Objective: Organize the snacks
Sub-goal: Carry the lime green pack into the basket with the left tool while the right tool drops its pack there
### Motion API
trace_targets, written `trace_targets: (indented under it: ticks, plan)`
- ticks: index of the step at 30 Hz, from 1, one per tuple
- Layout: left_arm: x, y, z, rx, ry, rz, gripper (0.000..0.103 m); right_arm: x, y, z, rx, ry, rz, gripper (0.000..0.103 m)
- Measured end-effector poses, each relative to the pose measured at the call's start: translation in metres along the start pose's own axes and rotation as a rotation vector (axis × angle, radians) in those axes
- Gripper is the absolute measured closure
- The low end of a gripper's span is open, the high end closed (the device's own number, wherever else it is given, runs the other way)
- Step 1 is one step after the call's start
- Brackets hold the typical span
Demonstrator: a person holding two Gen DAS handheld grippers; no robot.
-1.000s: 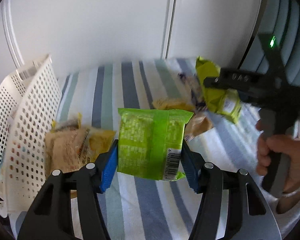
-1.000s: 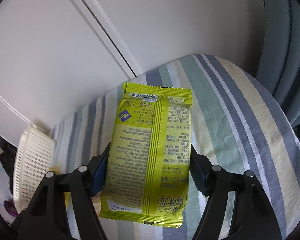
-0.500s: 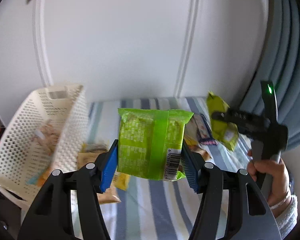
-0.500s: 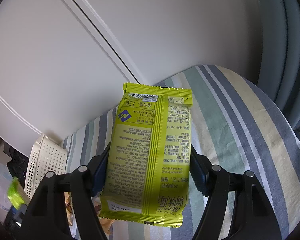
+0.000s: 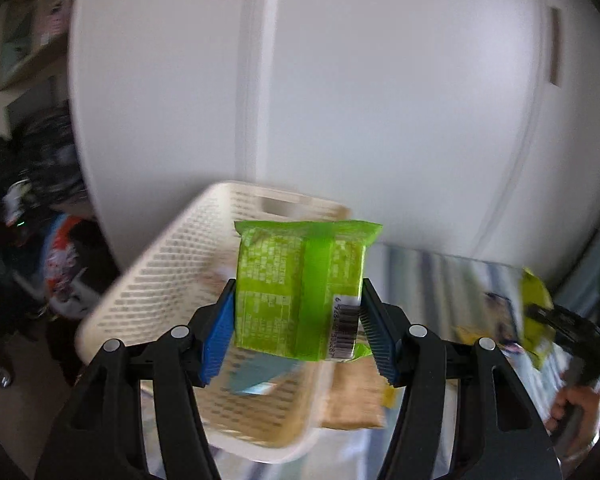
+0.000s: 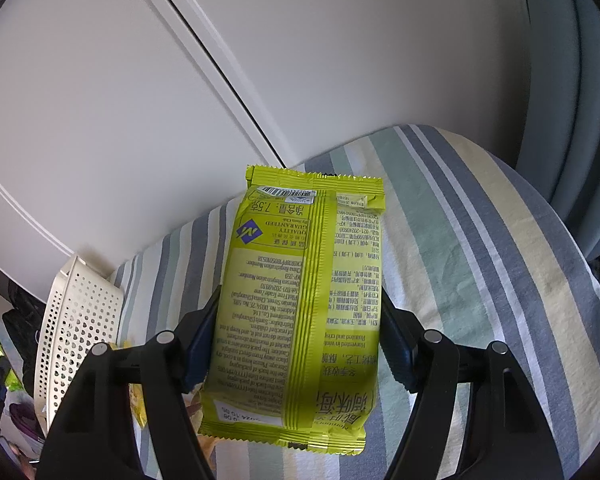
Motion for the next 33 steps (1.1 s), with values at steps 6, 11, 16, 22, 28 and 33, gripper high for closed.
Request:
trace_targets:
  ticks: [6,11,16,22,28,33]
  plan:
    - [0.003,0.003,-0.035,0.076,-0.099,0.007,0.002,-0.002,0.002,-0.002,0.015,0.012,0.001,0.033]
    - [0.004,0.006,-0.044,0.112,-0.107,0.008,0.002,-0.003,0.004,-0.005,0.023,0.010,0.007,0.033]
    - [0.010,0.006,-0.050,0.103,-0.165,0.020,0.002,-0.001,0.004,-0.007,0.027,0.003,0.020,0.033]
    - [0.013,0.007,-0.058,0.087,-0.243,0.018,0.002,0.014,0.004,-0.018,0.038,-0.050,0.052,0.033]
    - [0.020,0.007,-0.075,0.135,-0.250,0.040,0.002,0.039,0.021,-0.059,0.101,-0.149,0.058,0.033]
    - [0.024,0.014,-0.104,0.206,-0.290,0.044,0.002,0.057,0.052,-0.120,0.205,-0.245,0.022,0.033]
Point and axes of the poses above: each gripper's, at about its wrist camera, not at the fingertips, and x roughly against the way its jaws point, z to its right, y to its underside, the point moved 10 cm from there along -x, roughly the way its jaws point, and after that the axes turned 15 degrees about -x, right-handed, at the moved point
